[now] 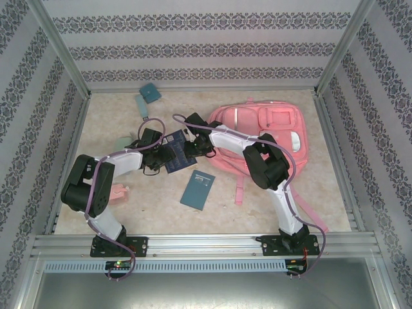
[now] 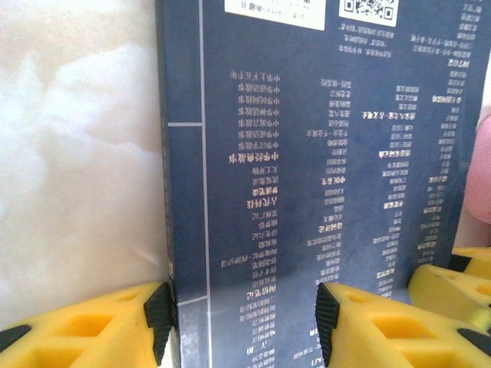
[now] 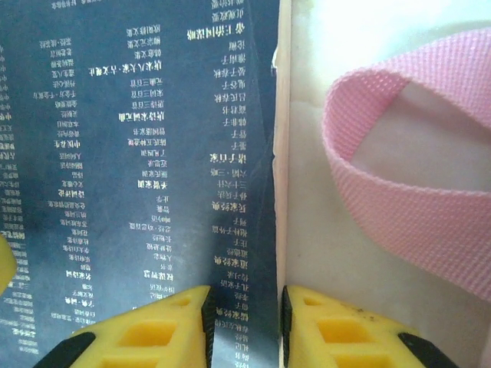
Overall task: Pack the student bag
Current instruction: Pick up the book at the center of the table.
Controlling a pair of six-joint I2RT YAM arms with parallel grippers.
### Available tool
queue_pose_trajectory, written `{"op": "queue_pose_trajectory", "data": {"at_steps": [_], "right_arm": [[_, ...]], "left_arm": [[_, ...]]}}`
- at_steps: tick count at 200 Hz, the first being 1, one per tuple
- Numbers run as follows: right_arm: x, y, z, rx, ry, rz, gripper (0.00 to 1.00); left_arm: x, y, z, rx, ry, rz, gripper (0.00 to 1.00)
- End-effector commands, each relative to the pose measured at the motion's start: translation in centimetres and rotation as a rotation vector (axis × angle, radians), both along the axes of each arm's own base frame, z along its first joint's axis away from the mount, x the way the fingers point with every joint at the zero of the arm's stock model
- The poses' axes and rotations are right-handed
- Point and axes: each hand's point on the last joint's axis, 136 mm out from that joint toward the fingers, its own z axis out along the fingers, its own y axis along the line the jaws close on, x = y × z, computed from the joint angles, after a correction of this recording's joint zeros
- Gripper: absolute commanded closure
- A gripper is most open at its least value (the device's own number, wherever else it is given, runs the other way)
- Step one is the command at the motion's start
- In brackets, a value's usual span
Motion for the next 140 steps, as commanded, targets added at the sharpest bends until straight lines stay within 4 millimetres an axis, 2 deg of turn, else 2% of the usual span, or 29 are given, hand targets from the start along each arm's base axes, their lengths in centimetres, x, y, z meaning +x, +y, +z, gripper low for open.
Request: {"op": "queue_pose_trajectory", "data": {"at_steps": [1, 29, 45, 66, 89, 111, 140], "right_arm": [[-3.4, 5.1, 0.7, 0.145, 0.091, 0.124, 0.70], [-3.5, 5.1, 0.6, 0.140, 0.092, 0.123, 0.70], [-3.3, 4.8, 0.7, 0.132, 0.083, 0.117, 0.70], [-2.8, 4.3, 1.1, 0.120, 0.066, 0.104, 0.70], [-2.0, 3.3, 2.3, 0.106, 0.027, 0.082, 0.67], [-0.9, 1.7, 4.2, 0.072, -0.037, 0.046, 0.62], [0.7, -1.5, 7.6, 0.043, -0.121, -0.040, 0.59]], "left_arm": [[0.6, -2.1, 1.3, -0.134, -0.071, -0.044, 0.45], [1.6, -4.1, 5.8, -0.292, -0.217, -0.107, 0.47], [1.9, -4.3, 7.0, -0.295, -0.251, -0.122, 0.49], [1.5, -3.3, 6.0, -0.205, -0.191, -0.118, 0.58], [1.1, -2.5, 4.9, -0.156, -0.153, -0.107, 0.74], [1.0, -2.3, 4.8, -0.145, -0.153, -0.105, 0.83], [1.0, -2.1, 5.4, -0.134, -0.170, -0.106, 0.92]]}}
